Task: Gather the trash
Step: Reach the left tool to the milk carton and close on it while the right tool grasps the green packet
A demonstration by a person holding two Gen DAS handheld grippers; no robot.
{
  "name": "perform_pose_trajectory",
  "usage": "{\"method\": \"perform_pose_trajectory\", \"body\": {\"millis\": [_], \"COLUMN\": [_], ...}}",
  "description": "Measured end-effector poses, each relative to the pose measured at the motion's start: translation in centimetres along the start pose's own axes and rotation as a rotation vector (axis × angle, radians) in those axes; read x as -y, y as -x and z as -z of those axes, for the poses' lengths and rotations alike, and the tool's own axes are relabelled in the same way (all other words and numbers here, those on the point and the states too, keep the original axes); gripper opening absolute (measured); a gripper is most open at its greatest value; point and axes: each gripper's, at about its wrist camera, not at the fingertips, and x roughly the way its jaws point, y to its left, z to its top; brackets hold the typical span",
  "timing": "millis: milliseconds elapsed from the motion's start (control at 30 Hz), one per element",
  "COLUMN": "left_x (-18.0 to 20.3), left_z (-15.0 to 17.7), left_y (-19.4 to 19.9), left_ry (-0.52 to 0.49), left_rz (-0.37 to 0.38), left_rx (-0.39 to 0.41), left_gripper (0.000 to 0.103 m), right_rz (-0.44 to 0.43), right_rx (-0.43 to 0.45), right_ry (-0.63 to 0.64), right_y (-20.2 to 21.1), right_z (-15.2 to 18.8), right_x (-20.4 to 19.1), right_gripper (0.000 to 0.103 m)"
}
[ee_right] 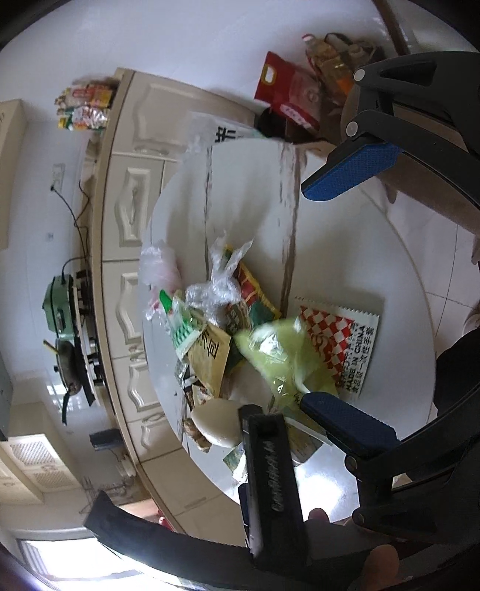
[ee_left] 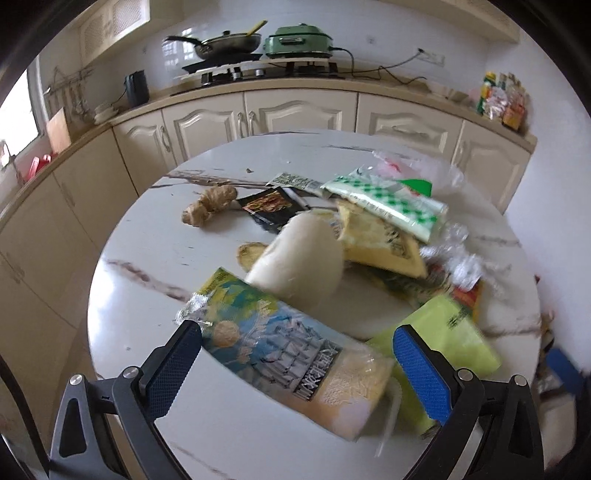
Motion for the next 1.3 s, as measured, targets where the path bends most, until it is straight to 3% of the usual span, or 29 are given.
{"method": "perform_pose_trajectory", "body": {"millis": [333, 533, 633, 800, 867, 900, 933, 1067, 1133, 1200, 1233, 1300], "left_x": [-6.9, -9.2, -8.6, -7.9, -7.5, -7.3, -7.2, -7.1, -7.2, -7.7, -7.8, -8.1], "left_z": [3.3, 3.3, 3.0, 2.3, 2.2, 2.2, 2.2, 2.5, 2.6, 2.7, 2.7, 2.7], "left_y": [0.1, -0.1, 0.0, 0.4, -0.3, -0.8, -1.1, -2.5, -2.9, -3.2, -3.2, -3.0], "left_ry": [0.084, 0.086, 0.076, 0.046, 0.028, 0.020, 0.014, 0.003, 0.011, 0.019, 0.016, 0.009], "left_rz": [0.190, 0.141, 0.167, 0.126, 0.095, 0.074, 0.064, 0.033, 0.048, 0.049, 0.051, 0.062], "left_rx": [-0.078, -0.090, -0.104, -0.107, -0.114, -0.123, -0.129, -0.147, -0.151, -0.138, -0.130, -0.105], "left_gripper": [0.102, 0.102, 0.102, 0.102, 0.102, 0.102, 0.102, 0.102, 0.101, 0.099, 0.096, 0.073], "right_rz": [-0.085, -0.099, -0.098, -0.097, -0.114, -0.119, -0.121, -0.145, -0.137, -0.160, -0.166, -0.153], "right_rx": [-0.005, -0.075, -0.116, -0.161, -0.159, -0.160, -0.160, -0.163, -0.157, -0.161, -0.158, -0.152], "right_ry": [0.066, 0.183, 0.199, 0.182, 0.167, 0.156, 0.157, 0.126, 0.114, 0.095, 0.088, 0.090], "right_y": [-1.4, -4.1, -5.8, -7.6, -7.5, -7.4, -7.4, -7.3, -7.3, -7.4, -7.4, -7.2], "right_z": [-0.3, -1.1, -1.4, -1.7, -1.8, -2.0, -2.1, -2.6, -2.6, -2.7, -2.6, -2.5], "right_x": [-2.7, -4.9, -5.2, -4.6, -4.2, -3.9, -3.8, -2.9, -2.3, -1.9, -1.8, -1.8], "right_gripper": [0.103, 0.103, 0.103, 0.103, 0.096, 0.089, 0.074, 0.051, 0.020, 0.007, 0.004, 0.002]}}
